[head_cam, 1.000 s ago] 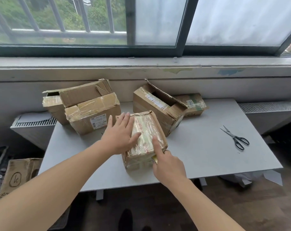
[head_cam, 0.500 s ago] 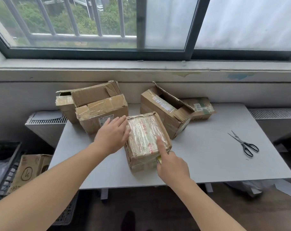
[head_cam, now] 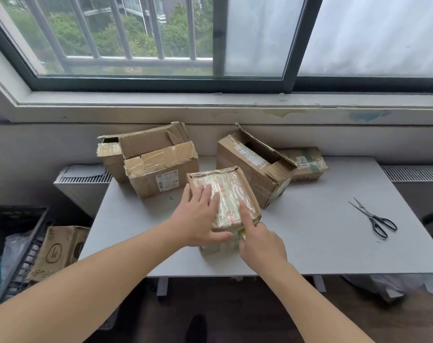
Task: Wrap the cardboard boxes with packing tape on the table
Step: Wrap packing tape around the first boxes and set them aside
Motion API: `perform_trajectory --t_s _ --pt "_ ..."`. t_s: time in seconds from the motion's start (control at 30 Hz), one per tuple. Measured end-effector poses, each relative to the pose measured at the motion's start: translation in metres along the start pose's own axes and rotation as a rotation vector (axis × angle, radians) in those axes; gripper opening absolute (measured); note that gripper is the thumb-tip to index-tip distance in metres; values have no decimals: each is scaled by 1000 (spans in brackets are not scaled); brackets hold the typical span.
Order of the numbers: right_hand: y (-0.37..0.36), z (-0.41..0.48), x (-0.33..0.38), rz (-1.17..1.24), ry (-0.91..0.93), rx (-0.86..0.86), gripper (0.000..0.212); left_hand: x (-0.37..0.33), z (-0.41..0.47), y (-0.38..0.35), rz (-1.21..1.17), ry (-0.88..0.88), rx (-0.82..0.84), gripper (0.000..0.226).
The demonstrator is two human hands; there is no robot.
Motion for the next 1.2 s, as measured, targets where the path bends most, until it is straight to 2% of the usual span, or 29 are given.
perform_trajectory --t_s 0.17,0.3,0.4,0.47,0.5,0.6,0.7,0.77,0.9,1.0,1.2 --pt "1 1 -6 102 31 -46 85 -8 11 -7 -152 79 14 113" --pt "26 -14 -7 364 117 -247 77 8 10 2 -197 79 -15 108" --pt "66 -25 -6 483 190 -431 64 24 4 25 -238 90 -93 80" --pt "86 -27 1 506 226 -479 61 36 0 37 -316 111 -138 55" --pt "93 -27 6 504 238 -493 60 41 -1 36 -369 125 -119 51" --pt "95 -21 18 487 255 -455 60 45 -5 17 -511 184 -16 49" --pt "91 -12 29 490 267 -407 58 50 -3 7 -577 241 -51 49" --pt "96 -2 35 415 258 -378 59 63 -1 0 -599 292 -51 52" --pt "96 -5 32 199 292 -216 72 97 -7 -43 -660 434 22 51" --pt "60 -35 16 115 357 -88 72 98 -9 -71 -684 464 26 48" --pt "37 -66 -19 95 296 -177 64 90 -1 -76 -686 463 -23 51"
Point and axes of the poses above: each hand's wrist, its own z-axis towards the middle knuckle, its own y-axis out of the back of the hand, x = y × z, the point moved 10 cm from there along z, towards the middle knuckle, and after that the axes turned 6 degrees about z, right-handed, at the moved point
